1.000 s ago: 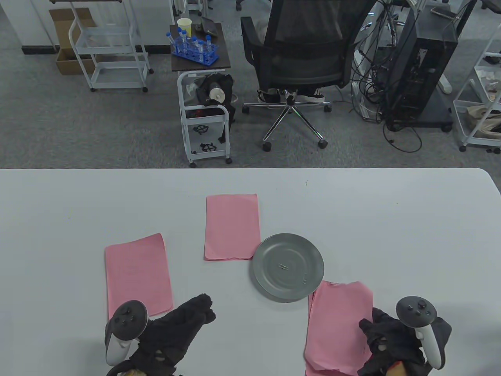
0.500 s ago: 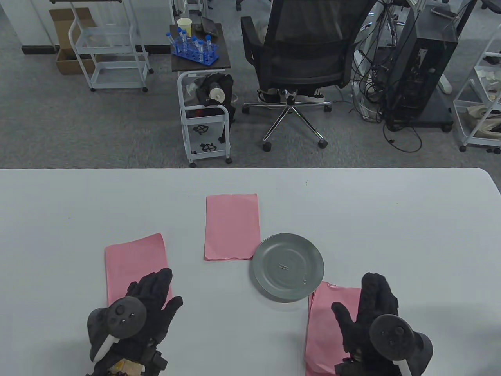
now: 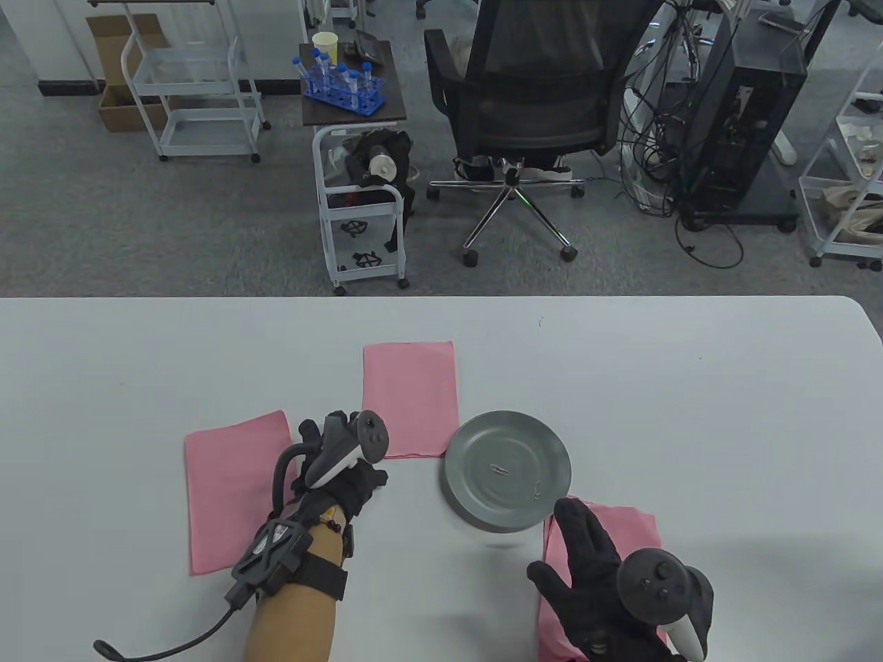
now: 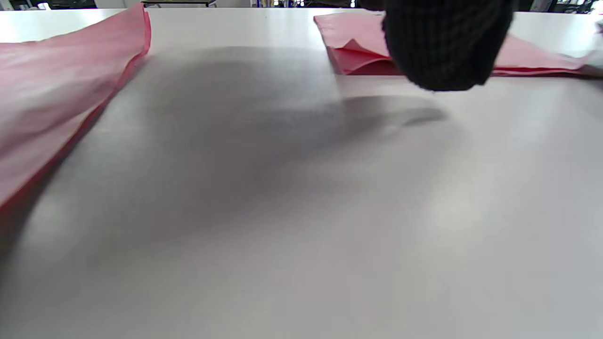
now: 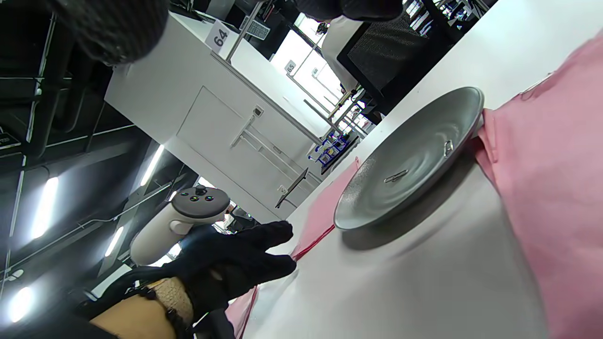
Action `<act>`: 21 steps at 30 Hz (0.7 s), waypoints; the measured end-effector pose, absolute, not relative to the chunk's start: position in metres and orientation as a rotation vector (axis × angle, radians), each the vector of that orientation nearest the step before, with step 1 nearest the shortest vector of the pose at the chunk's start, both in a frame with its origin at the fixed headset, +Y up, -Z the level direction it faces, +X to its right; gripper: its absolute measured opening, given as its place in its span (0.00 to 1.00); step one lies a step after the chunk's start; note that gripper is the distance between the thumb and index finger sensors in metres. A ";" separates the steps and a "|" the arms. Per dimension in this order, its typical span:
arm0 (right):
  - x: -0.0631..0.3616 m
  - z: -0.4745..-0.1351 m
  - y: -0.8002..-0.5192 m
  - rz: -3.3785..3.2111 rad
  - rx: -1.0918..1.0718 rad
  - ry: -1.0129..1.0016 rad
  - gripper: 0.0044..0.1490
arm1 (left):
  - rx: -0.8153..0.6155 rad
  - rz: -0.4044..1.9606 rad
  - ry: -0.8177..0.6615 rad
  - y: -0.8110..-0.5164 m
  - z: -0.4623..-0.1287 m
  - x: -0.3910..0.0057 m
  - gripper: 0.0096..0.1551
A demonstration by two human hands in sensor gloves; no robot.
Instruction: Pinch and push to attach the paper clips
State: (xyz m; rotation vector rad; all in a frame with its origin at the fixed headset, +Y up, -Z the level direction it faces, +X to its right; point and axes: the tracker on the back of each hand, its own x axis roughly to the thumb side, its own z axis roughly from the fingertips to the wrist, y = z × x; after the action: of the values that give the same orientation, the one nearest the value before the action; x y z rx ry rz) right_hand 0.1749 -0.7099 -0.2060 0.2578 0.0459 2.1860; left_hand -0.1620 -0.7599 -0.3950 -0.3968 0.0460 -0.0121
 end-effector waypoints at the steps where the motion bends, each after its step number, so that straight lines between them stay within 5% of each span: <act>1: 0.175 -0.206 -0.710 2.185 0.261 0.050 0.55 | -0.423 -0.024 0.044 -0.762 -0.400 -0.162 0.48; 5: 0.170 -0.207 -0.713 2.162 0.288 0.094 0.55 | -0.446 0.016 0.037 -0.765 -0.413 -0.163 0.39; 14: 0.169 -0.209 -0.714 2.190 0.288 0.082 0.53 | -0.165 -0.083 -0.039 -0.767 -0.395 -0.159 0.23; 21: 0.175 -0.216 -0.719 2.239 0.231 0.053 0.53 | 0.032 0.018 -0.152 -0.697 -0.353 -0.172 0.23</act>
State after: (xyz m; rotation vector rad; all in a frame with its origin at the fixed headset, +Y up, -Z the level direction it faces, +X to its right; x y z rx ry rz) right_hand 0.1749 -0.7193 -0.2159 0.2314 0.0535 2.2387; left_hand -0.1720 -0.6974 -0.3531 0.0321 -0.1518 0.0182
